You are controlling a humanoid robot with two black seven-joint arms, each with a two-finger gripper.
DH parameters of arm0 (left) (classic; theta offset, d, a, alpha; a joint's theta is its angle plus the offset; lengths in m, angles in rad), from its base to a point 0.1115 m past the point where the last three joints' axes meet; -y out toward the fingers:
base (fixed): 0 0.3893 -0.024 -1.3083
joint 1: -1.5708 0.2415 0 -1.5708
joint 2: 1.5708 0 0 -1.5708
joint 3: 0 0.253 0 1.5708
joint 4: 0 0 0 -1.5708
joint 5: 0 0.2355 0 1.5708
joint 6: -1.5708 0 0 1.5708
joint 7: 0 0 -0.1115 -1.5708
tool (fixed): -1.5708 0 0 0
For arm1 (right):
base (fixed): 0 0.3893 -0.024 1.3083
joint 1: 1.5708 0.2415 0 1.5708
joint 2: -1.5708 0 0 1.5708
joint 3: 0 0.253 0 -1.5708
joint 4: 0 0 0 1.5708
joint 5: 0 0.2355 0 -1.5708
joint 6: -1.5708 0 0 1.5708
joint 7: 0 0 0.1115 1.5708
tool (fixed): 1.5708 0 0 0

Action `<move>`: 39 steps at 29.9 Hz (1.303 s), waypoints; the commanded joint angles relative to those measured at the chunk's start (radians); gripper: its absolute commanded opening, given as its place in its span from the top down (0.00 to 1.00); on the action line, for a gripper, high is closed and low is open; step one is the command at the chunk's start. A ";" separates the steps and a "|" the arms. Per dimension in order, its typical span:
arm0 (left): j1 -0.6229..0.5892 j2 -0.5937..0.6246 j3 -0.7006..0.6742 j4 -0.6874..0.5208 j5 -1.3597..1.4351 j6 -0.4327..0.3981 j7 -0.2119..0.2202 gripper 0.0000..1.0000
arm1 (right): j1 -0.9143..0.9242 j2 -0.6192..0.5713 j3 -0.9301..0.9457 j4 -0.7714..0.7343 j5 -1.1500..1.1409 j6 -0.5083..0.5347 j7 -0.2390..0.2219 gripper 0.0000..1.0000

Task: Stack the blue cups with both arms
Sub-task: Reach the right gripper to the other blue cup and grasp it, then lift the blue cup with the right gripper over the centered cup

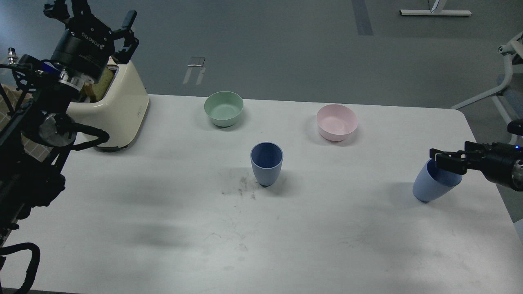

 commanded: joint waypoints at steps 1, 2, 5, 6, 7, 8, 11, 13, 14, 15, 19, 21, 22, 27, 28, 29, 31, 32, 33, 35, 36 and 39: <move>0.017 -0.004 0.001 -0.012 0.005 0.000 0.001 0.02 | -0.008 -0.001 0.000 -0.032 0.000 0.000 0.000 0.04; 0.018 -0.004 0.001 -0.012 0.005 0.000 0.001 0.02 | -0.013 -0.001 0.000 -0.038 0.000 0.000 0.000 0.05; 0.018 -0.005 0.001 -0.012 0.005 0.000 0.001 0.02 | -0.027 -0.001 -0.002 -0.045 0.000 0.000 0.000 0.06; 0.018 -0.005 0.001 -0.012 0.005 0.000 0.001 0.02 | -0.034 -0.001 -0.002 -0.046 0.000 0.000 0.000 0.07; 0.017 -0.007 0.003 -0.012 0.005 0.002 0.001 0.02 | -0.048 -0.001 0.000 -0.046 0.000 0.000 0.000 0.12; 0.017 -0.007 0.003 -0.013 0.005 0.002 0.001 0.02 | -0.054 0.001 0.000 -0.044 0.000 0.000 0.000 0.18; 0.014 -0.007 0.001 -0.019 0.005 0.003 0.000 0.02 | -0.060 0.004 -0.002 -0.029 0.001 0.000 0.000 0.34; 0.014 -0.005 0.003 -0.036 0.006 0.006 0.001 0.02 | -0.062 0.005 -0.003 -0.029 0.001 0.000 -0.001 0.43; 0.014 -0.004 0.003 -0.041 0.009 0.014 0.000 0.02 | -0.064 0.005 -0.003 -0.030 0.001 0.000 -0.001 0.43; 0.014 -0.004 0.003 -0.041 0.009 0.019 0.001 0.02 | -0.064 0.005 -0.003 -0.029 0.001 0.000 -0.001 0.43; 0.014 -0.001 0.003 -0.041 0.011 0.023 0.001 0.02 | -0.061 0.009 0.000 -0.027 0.001 0.000 -0.006 0.55; 0.014 -0.001 0.003 -0.041 0.011 0.025 0.001 0.02 | -0.056 0.009 0.000 -0.029 0.000 0.000 -0.011 0.67; 0.014 -0.001 0.003 -0.041 0.011 0.025 0.001 0.02 | -0.054 0.009 0.000 -0.029 0.000 0.000 -0.014 0.75; 0.014 0.004 0.003 -0.041 0.009 0.026 0.003 0.02 | -0.054 0.007 0.000 -0.029 0.000 0.000 -0.026 0.92; 0.014 0.005 0.003 -0.041 0.009 0.026 0.003 0.02 | -0.053 0.007 0.000 -0.027 0.001 0.000 -0.024 0.97; 0.014 0.005 0.003 -0.041 0.009 0.026 0.003 0.02 | -0.053 0.005 0.001 -0.027 0.001 0.000 -0.024 1.00; 0.012 0.007 0.003 -0.041 0.009 0.026 0.003 0.02 | -0.051 0.001 0.001 -0.027 0.001 0.000 -0.024 1.00; 0.012 0.007 0.003 -0.041 0.009 0.026 0.003 0.02 | -0.050 -0.001 0.001 -0.029 0.001 0.000 -0.023 1.00; 0.011 0.007 0.001 -0.041 0.009 0.028 0.003 0.02 | -0.050 -0.001 0.003 -0.029 0.001 0.000 -0.023 1.00; 0.012 0.007 0.001 -0.041 0.011 0.028 0.004 0.02 | -0.050 0.002 0.007 -0.027 0.003 0.000 -0.021 1.00; 0.012 0.007 0.001 -0.041 0.009 0.032 0.004 0.02 | -0.048 0.010 0.013 -0.026 0.003 0.000 -0.020 1.00; 0.011 0.009 0.001 -0.041 0.009 0.042 0.004 0.02 | -0.041 0.012 0.047 -0.016 0.011 0.000 -0.015 1.00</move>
